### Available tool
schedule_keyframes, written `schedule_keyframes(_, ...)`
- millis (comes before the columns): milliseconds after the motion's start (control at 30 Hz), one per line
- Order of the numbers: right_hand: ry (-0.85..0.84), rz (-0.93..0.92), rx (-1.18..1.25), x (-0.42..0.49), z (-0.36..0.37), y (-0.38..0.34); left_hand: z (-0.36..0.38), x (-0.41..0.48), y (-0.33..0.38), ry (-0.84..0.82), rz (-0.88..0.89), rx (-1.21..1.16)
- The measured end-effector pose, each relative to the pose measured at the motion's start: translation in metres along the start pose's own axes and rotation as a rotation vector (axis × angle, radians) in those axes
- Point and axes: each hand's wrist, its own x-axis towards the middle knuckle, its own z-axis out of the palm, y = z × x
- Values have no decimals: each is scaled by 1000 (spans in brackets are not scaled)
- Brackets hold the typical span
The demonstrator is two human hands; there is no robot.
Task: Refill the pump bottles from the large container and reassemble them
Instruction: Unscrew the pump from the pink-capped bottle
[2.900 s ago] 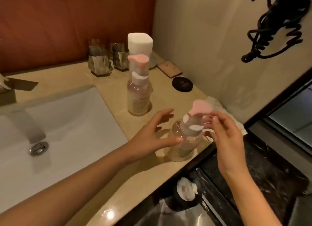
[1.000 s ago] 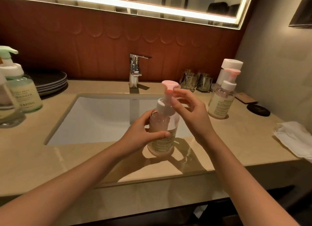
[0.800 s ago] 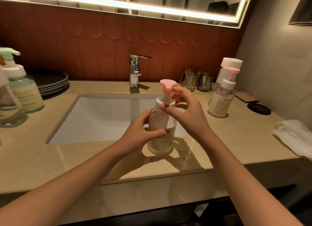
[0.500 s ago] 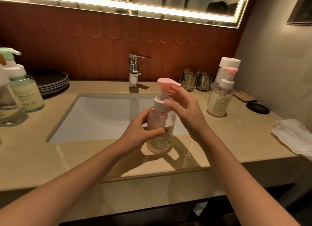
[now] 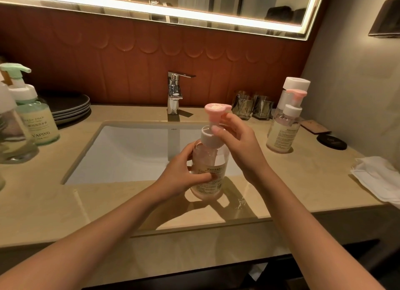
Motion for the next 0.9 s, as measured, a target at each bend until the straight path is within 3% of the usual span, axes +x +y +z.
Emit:
schedule_keyframes(167, 66, -37, -165, 2, 2, 4, 0, 0, -2, 6, 6, 14)
schedule_keyframes(433, -18, -39, 21, -2, -1, -1, 0, -1, -1, 13, 6, -6)
schedule_keyframes(667, 63, -83, -181, 2, 1, 5, 1, 0, -2, 13, 8, -2)
schedule_keyframes(900, -1, -35, 36, -2, -3, 5, 2, -1, 0, 25, 9, -4)
